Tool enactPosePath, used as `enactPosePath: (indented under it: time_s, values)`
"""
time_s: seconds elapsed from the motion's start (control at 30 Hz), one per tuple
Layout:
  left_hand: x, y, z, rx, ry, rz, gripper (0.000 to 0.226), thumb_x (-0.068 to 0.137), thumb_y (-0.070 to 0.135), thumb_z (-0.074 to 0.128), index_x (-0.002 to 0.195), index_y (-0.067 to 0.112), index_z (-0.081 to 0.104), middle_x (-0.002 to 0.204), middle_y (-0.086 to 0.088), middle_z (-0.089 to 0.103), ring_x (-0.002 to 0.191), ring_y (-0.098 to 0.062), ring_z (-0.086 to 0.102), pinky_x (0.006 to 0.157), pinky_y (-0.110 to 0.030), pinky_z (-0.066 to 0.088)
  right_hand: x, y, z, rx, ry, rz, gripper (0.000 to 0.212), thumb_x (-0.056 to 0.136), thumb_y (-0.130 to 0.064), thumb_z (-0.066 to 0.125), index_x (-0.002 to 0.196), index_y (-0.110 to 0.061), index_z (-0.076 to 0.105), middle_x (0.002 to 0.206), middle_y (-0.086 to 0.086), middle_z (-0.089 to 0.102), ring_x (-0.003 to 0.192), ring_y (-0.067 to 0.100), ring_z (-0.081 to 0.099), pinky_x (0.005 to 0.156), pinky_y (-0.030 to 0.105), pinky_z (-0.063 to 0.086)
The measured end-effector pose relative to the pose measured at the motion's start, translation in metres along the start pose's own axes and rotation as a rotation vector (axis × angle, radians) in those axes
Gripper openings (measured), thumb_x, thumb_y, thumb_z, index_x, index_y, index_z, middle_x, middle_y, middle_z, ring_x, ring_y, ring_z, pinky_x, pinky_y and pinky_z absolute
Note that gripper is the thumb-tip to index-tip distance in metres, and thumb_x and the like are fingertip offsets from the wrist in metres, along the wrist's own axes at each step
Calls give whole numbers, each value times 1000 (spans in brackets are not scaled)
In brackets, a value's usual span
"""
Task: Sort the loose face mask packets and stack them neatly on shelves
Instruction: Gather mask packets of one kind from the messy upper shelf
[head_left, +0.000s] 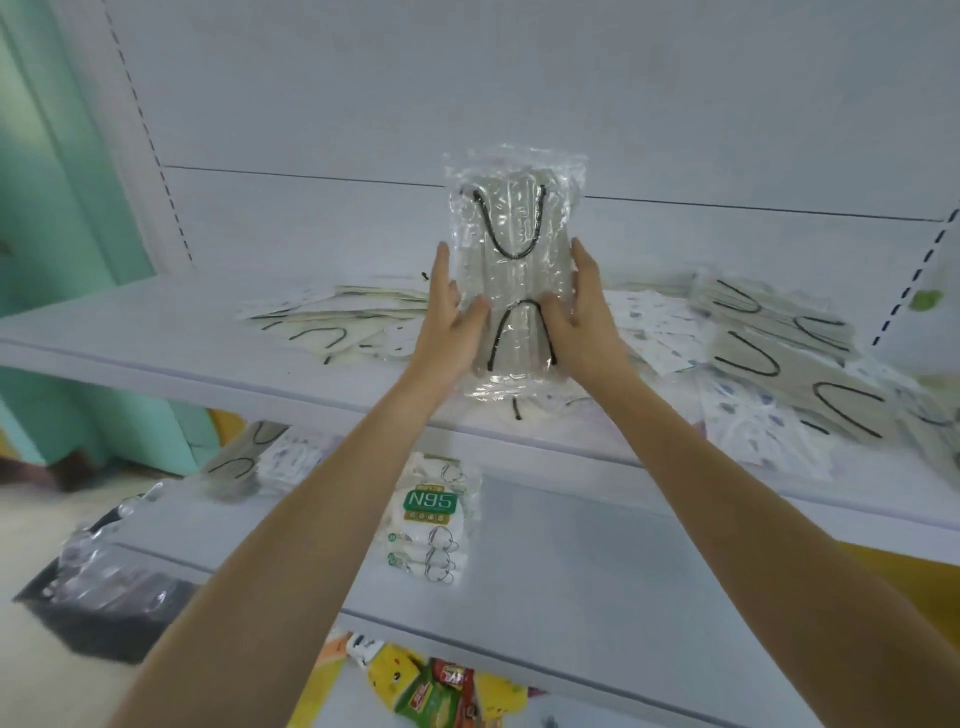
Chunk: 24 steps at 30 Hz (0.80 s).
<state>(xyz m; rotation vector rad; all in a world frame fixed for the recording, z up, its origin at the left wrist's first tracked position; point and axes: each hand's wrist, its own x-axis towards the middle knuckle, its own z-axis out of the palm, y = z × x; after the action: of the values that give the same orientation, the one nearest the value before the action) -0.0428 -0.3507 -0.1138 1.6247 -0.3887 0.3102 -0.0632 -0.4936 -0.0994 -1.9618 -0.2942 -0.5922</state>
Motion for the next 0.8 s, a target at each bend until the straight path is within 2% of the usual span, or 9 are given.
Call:
enactPosePath:
  time_s: [0.07, 0.13, 0.23, 0.3, 0.37, 0.53, 0.6, 0.67, 0.8]
  values:
    - [-19, 0, -22, 12, -24, 17, 67, 100, 22, 43, 150, 33, 1, 154, 2, 24, 137, -5, 29, 113, -28, 28, -11, -13, 22, 5, 37, -62, 61, 98, -13, 41, 149, -14, 9, 144, -3, 32, 108, -10, 48, 89, 8, 40]
    - [-44, -4, -48, -50, -22, 37, 69, 98, 20, 46, 151, 28, 2, 137, 24, 36, 113, 25, 39, 95, -4, 37, -27, -26, 51, 20, 29, -115, 61, 97, -9, 41, 149, -9, 8, 153, 4, 23, 135, 8, 33, 107, 16, 29]
    - [-84, -24, -95, -113, 36, 15, 73, 94, 2, 46, 151, 20, 4, 137, 3, 49, 101, 11, 58, 79, -9, 47, -58, -38, 107, 29, -16, -165, 61, 96, -7, 40, 148, -4, 10, 152, 11, 23, 128, -2, 26, 98, -2, 19]
    - [-114, -42, -130, -43, 90, 15, 75, 94, -6, 43, 151, 15, -1, 124, 13, 61, 82, 12, 61, 71, -7, 48, -84, -39, 148, 50, -75, -173, 61, 94, -6, 40, 148, -2, 10, 151, 14, 25, 124, 0, 28, 93, -5, 16]
    - [-143, -63, -162, 22, 146, -31, 74, 94, -7, 43, 150, 13, 1, 85, 35, 64, 65, 15, 57, 62, -4, 46, -112, -34, 186, 74, -154, -139, 64, 93, -8, 40, 148, -3, 8, 151, 14, 25, 125, 6, 30, 94, 3, 21]
    - [-198, -115, -223, 65, 289, -313, 59, 91, -5, 49, 144, 10, 28, 94, -3, 59, 61, 0, 58, 52, -14, 47, -176, -9, 263, 181, -396, 146, 75, 92, -4, 47, 150, -11, -1, 139, 32, 35, 104, 29, 52, 77, 35, 46]
    - [-206, -137, -241, 59, 352, -444, 55, 90, -2, 50, 140, 11, 31, 108, -15, 58, 76, -11, 60, 61, -21, 51, -192, 5, 289, 276, -548, 391, 73, 93, -8, 48, 150, -16, 4, 148, 20, 33, 118, 22, 50, 89, 31, 46]
    - [-206, -157, -254, 35, 396, -550, 55, 91, 1, 51, 140, 13, 31, 123, -15, 54, 101, -26, 60, 83, -35, 53, -202, 20, 312, 344, -649, 584, 57, 92, -8, 49, 144, -14, 28, 143, 16, 41, 126, 28, 47, 99, 33, 43]
    - [-192, -193, -272, -5, 404, -682, 50, 94, 11, 51, 140, 13, 30, 127, -15, 50, 114, -32, 54, 97, -51, 46, -198, 41, 353, 393, -624, 777, 49, 91, -6, 47, 138, -12, 36, 121, 10, 56, 98, 22, 60, 77, 30, 51]
